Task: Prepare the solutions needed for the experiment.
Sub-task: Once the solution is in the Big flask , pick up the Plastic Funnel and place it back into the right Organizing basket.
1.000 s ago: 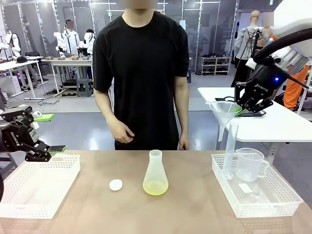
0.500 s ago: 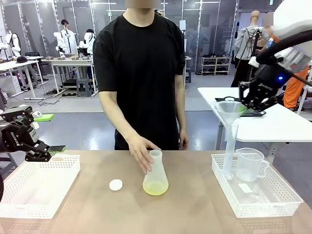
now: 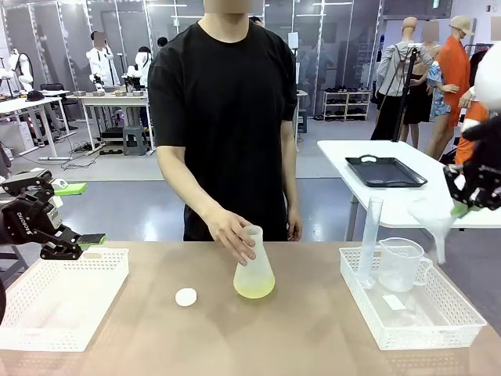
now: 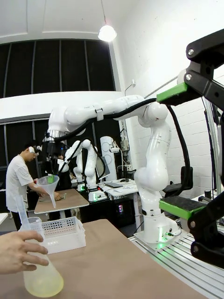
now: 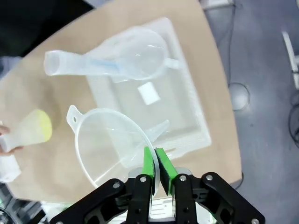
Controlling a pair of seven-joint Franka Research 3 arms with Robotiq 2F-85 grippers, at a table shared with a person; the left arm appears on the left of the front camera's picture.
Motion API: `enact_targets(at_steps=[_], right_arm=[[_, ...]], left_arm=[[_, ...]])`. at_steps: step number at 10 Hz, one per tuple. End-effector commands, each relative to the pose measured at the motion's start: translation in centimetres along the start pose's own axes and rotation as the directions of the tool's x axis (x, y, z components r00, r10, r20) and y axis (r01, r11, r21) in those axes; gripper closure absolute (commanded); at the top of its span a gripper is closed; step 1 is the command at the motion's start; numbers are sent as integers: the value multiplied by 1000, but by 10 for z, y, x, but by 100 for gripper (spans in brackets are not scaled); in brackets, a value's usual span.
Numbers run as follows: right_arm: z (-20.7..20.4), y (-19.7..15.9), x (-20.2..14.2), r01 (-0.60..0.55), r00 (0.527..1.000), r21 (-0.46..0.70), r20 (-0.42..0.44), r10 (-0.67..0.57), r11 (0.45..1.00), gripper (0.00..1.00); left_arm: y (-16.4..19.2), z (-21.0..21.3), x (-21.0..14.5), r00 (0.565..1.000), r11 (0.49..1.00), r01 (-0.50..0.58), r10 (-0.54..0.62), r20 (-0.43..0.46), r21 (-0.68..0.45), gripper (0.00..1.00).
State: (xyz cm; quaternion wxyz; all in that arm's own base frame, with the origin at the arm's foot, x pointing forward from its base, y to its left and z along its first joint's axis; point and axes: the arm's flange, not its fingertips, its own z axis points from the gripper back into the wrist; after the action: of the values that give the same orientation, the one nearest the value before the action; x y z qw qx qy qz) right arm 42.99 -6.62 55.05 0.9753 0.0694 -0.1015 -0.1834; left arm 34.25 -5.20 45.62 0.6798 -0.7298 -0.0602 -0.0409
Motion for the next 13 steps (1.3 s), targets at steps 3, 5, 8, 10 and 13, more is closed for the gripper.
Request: enact_targets(at_steps=[3, 5, 8, 10, 13], right_arm=[[-31, 1, -21, 120, 992, -164, -18, -124, 979, 94], [-46, 4, -31, 145, 989, -222, -1, -149, 964, 94], [-68, 18, -35, 151, 987, -251, -8, -158, 956, 94], [-81, 33, -42, 154, 987, -266, -4, -161, 951, 94], [-97, 54, -46, 150, 987, -295, -7, -159, 944, 94]], left_arm=[[-2, 0, 0, 1000, 1000, -3, 3, -4, -17, 0], [-2, 0, 0, 1000, 1000, -3, 3, -4, -17, 0], [-2, 0, 0, 1000, 1000, -3, 3, -4, -17, 0], [-2, 0, 0, 1000, 1000, -3, 3, -4, -17, 0], [-2, 0, 0, 1000, 1000, -3, 3, -4, -17, 0]])
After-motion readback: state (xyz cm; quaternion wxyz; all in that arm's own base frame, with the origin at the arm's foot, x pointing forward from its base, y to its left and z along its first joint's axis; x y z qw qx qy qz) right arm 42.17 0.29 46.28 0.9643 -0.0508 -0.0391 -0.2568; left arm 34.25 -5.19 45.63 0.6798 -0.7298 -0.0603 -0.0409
